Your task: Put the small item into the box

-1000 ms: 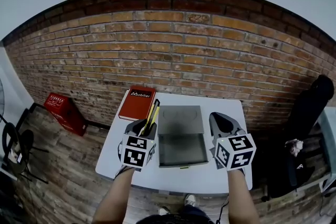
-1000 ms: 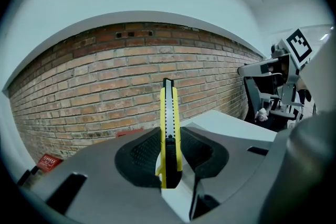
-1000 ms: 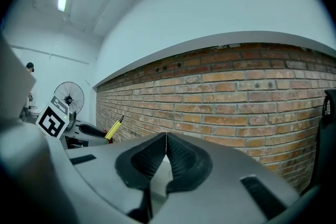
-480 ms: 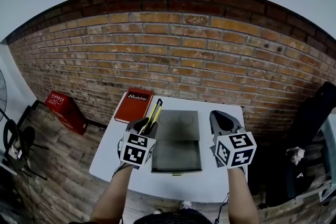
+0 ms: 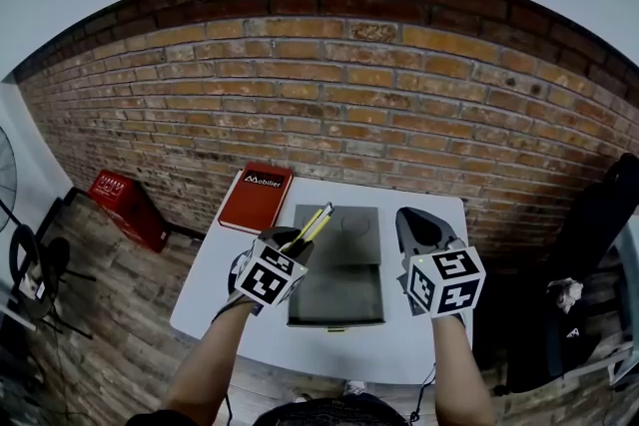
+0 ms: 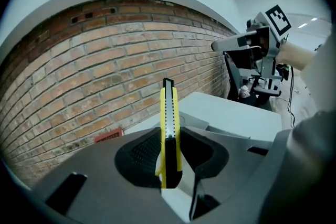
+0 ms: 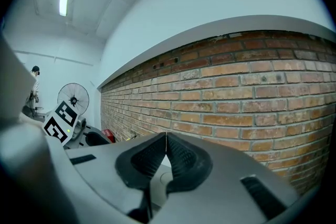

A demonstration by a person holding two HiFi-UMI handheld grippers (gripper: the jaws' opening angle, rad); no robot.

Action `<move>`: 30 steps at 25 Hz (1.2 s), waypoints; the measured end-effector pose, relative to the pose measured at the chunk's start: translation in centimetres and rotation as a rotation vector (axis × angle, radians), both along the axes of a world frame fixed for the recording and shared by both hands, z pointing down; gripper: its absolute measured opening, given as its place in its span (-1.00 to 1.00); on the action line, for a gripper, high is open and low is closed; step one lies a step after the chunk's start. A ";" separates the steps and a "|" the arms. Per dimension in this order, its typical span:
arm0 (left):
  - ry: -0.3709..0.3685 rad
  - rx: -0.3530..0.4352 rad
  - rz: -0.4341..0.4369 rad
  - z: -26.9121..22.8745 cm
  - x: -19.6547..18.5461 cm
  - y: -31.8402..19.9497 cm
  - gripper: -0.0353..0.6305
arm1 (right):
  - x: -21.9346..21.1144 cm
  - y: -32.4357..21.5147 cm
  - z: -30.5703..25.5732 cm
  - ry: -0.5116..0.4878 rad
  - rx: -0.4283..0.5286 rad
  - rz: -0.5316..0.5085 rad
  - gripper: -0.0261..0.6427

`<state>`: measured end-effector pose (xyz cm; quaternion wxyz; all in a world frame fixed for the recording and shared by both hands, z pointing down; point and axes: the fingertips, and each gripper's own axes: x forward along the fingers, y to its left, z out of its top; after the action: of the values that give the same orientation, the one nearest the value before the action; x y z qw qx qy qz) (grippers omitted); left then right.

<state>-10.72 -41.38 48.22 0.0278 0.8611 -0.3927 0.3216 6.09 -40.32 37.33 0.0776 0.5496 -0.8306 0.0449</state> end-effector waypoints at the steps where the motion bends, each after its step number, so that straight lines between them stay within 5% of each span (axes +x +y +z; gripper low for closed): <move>1: -0.006 -0.020 0.015 0.5 0.3 0.1 -0.50 | 0.0 0.0 0.0 0.000 -0.001 0.001 -0.86; 12: -0.157 -0.192 0.204 7.0 3.0 2.8 -0.50 | 0.3 0.1 0.7 0.002 -0.015 0.010 -0.86; 30: -0.345 -0.351 0.370 14.1 4.9 5.4 -0.50 | 1.3 0.2 2.0 0.013 -0.042 0.019 -0.86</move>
<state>-5.87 -36.00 62.34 0.0500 0.8328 -0.1669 0.5254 7.37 -40.08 39.29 0.0941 0.5559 -0.8238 0.0591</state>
